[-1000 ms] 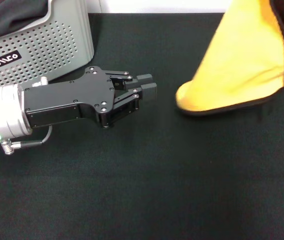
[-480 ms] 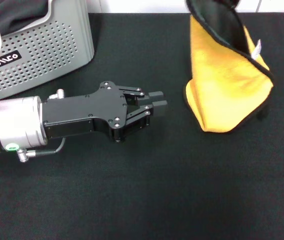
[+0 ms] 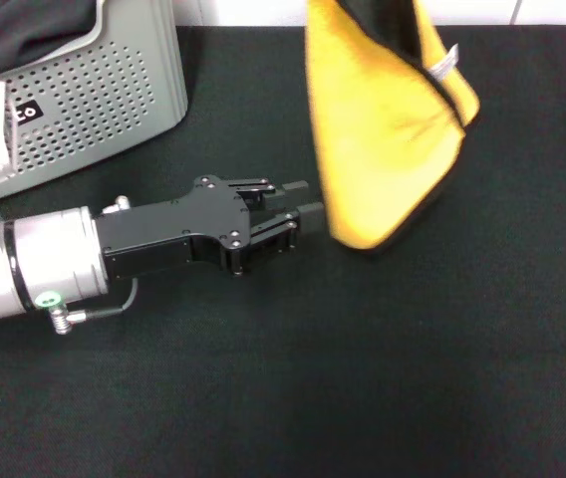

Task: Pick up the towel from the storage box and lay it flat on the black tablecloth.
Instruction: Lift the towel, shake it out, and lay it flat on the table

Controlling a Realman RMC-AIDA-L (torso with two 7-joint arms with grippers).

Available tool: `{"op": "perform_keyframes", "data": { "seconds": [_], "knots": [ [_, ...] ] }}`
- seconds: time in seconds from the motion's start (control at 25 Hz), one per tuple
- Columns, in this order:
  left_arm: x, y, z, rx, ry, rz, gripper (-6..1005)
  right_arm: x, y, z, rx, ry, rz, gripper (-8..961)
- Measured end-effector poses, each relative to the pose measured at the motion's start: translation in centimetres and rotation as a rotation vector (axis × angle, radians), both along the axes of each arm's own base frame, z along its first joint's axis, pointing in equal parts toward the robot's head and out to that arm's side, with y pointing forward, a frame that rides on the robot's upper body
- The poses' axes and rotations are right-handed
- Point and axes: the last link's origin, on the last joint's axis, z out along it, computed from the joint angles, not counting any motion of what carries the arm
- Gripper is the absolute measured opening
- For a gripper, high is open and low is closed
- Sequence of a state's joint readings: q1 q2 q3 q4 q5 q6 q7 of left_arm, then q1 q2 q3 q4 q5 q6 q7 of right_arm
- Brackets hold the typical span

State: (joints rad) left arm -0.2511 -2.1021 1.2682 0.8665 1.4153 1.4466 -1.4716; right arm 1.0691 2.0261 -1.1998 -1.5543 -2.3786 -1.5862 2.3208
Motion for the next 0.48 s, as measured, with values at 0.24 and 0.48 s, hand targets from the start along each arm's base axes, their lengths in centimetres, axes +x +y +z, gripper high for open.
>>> {"op": "perform_keyframes", "data": {
  "seconds": [0.24, 0.48],
  "knots": [
    [-0.4, 0.0, -0.7, 0.003, -0.01, 0.001, 350, 0.7, -0.4, 2.7, 0.057, 0.167, 0.027, 10],
    [-0.6, 0.0, -0.5, 0.021, -0.04, 0.015, 425, 3.1, -1.2, 5.7, 0.113, 0.283, 0.034, 14]
  ]
}}
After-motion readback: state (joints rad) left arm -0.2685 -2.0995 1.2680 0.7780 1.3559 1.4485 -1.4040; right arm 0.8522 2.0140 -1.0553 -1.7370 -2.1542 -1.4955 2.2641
